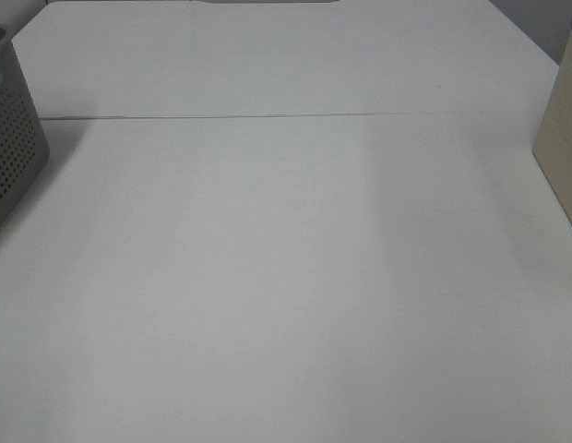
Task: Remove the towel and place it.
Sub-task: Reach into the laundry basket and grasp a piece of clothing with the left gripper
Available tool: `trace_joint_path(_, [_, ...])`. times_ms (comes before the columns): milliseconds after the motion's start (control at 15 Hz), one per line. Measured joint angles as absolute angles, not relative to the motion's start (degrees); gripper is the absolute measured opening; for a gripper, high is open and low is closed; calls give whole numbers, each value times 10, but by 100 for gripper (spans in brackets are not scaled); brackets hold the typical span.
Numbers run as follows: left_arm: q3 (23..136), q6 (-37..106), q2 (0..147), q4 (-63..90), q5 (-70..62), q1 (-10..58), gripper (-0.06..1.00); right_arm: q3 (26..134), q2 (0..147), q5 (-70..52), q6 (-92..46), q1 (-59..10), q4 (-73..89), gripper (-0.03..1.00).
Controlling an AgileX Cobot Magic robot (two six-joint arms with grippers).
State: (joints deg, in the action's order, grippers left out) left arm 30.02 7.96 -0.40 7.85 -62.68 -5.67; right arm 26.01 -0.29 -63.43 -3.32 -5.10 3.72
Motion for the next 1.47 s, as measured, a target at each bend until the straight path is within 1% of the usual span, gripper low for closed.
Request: trace_joint_path(1467, [300,80,-4,78,-627,-57,99,260,-3,-634,-33,-51,37,73])
